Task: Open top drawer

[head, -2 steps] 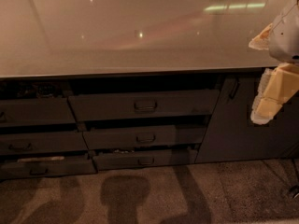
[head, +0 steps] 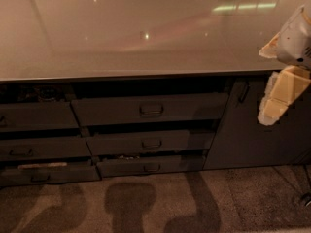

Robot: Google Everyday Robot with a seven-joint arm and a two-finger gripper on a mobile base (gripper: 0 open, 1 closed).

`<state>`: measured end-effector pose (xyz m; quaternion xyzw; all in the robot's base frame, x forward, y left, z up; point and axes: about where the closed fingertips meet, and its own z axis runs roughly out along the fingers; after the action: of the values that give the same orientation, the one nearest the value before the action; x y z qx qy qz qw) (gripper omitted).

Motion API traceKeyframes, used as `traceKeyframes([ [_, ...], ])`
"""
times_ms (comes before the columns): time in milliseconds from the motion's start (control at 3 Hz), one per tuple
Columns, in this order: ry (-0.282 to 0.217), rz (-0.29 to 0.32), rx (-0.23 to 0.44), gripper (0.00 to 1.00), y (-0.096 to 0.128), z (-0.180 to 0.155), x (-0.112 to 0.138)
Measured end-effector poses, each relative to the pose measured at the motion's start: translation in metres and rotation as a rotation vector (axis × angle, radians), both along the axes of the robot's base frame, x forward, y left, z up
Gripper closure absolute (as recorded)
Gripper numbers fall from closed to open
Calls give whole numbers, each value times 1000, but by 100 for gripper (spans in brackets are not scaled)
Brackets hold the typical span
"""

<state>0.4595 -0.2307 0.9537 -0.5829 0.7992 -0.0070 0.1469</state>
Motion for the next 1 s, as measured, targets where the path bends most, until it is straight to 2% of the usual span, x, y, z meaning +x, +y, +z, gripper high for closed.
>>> traceKeyframes([
  [333, 128, -32, 33, 0, -20, -54, 36],
  [667, 279, -27, 56, 0, -28, -134, 68],
  [1000, 278, -27, 56, 0, -28, -134, 68],
])
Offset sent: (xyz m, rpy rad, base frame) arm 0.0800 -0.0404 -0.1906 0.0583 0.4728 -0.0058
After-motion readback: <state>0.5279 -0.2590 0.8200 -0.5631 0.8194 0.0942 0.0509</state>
